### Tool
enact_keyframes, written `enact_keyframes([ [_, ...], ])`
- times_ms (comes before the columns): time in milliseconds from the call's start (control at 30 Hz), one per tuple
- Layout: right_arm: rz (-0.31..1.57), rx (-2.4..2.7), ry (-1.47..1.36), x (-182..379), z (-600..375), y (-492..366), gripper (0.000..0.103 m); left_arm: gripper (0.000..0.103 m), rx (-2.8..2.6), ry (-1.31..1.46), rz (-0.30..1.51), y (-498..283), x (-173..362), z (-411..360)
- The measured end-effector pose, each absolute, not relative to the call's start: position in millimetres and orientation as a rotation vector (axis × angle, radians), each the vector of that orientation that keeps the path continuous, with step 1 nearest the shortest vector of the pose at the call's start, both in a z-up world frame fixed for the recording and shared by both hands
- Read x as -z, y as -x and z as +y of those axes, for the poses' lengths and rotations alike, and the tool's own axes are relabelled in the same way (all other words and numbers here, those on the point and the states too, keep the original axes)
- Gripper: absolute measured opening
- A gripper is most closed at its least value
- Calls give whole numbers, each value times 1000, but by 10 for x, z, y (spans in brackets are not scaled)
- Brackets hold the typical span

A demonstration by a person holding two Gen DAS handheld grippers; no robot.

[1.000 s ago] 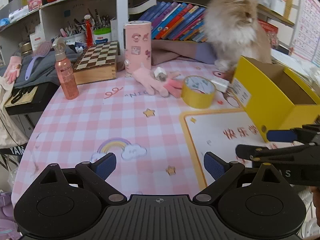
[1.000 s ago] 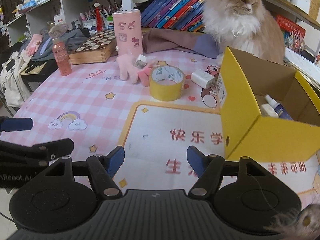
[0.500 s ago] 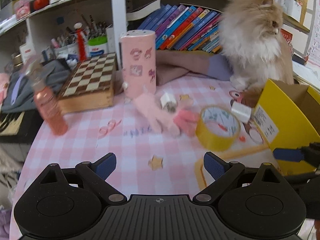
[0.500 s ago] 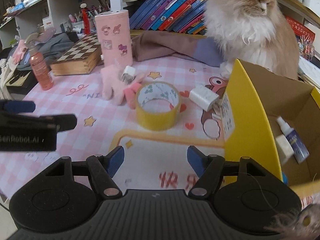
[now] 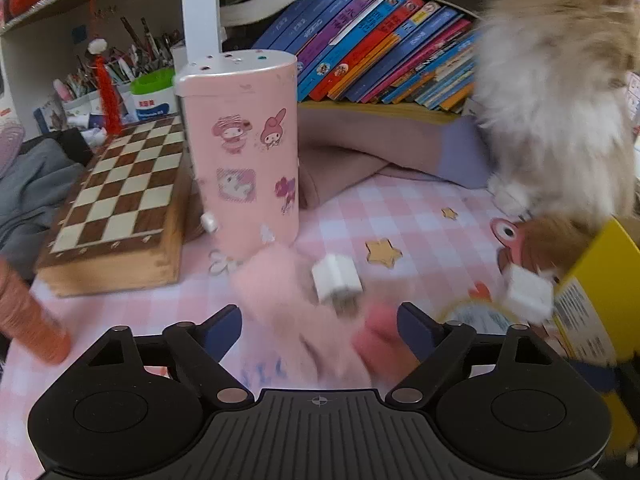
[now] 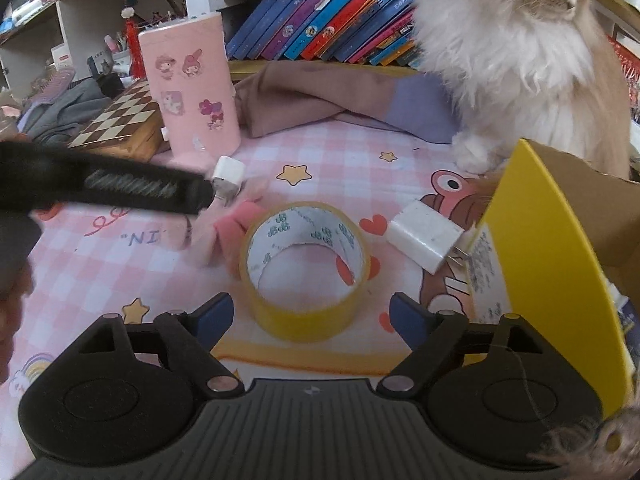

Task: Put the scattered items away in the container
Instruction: 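Move both open tools toward the tape roll and white plug adapter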

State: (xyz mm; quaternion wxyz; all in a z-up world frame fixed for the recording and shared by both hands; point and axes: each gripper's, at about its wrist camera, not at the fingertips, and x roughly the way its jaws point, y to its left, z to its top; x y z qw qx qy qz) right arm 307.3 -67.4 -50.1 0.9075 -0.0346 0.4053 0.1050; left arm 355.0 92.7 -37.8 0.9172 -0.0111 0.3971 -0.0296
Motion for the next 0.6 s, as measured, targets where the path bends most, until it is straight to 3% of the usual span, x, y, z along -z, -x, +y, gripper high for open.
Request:
enact_keyframes([
  [300,847,-216,91,643,-615,-3272,85,47,70,16,852,-3993,614,800],
  [467,852,-227,91,693,-599,-3322,85,40,79,19,852,-4043,700,736],
  [533,855,-230,90,715,-590,-3347,85,29,84,13,844,-4043,720,721],
  [600,854,-233,89,731,-583,-3374,85,29,97,6,840,-4044,722,728],
])
